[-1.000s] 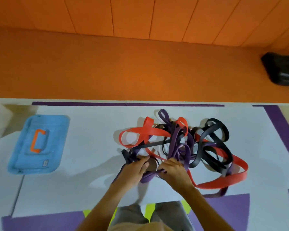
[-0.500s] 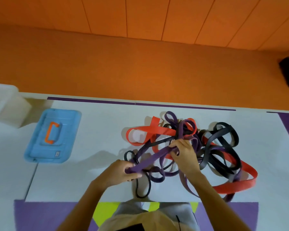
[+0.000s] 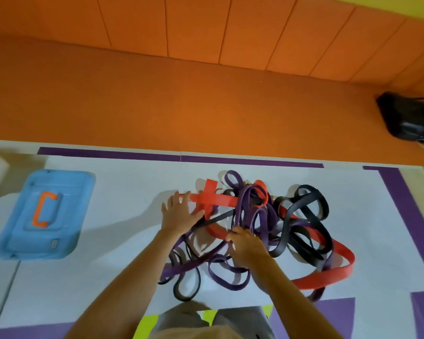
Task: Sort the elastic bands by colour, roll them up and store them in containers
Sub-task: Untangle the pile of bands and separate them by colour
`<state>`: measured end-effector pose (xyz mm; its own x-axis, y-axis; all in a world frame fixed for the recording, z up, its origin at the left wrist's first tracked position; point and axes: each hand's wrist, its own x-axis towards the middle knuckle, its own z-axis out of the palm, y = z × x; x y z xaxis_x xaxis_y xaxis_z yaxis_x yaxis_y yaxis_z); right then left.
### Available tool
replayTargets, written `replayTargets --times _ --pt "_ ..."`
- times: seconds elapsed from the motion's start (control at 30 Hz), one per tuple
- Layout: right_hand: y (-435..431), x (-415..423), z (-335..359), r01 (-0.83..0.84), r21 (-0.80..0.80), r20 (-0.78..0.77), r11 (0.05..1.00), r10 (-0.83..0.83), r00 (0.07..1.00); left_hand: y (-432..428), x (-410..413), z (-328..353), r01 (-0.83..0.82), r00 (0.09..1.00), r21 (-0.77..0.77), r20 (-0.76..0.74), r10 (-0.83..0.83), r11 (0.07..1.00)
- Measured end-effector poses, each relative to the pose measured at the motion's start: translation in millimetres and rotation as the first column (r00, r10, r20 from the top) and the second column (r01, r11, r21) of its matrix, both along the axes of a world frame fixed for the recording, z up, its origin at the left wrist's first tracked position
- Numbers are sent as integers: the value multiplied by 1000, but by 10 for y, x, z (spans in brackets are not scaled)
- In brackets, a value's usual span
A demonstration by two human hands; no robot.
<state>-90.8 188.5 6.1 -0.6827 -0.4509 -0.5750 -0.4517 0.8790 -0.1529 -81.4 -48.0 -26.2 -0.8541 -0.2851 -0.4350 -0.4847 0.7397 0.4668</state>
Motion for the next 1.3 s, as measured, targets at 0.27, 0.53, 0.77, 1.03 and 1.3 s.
replayTargets --times 0.27,0.53,0.77,1.03,1.3 --pt "244 229 -114 -12 -70 -172 997 0 985 373 -429 -145 172 979 -256 152 -136 951" --pt "300 57 32 174 -312 -278 934 -265 923 338 -305 -104 13 991 220 -135 18 975" --pt "128 -260 26 467 -340 -50 816 -511 858 141 74 459 -220 856 648 -230 463 729" --pt "64 -213 -53 488 -305 -45 818 -524 850 -332 303 911 -369 667 673 -289 687 641" --pt "552 -213 -62 702 -388 -23 596 -768 640 -613 478 827 -553 544 530 -354 760 643"
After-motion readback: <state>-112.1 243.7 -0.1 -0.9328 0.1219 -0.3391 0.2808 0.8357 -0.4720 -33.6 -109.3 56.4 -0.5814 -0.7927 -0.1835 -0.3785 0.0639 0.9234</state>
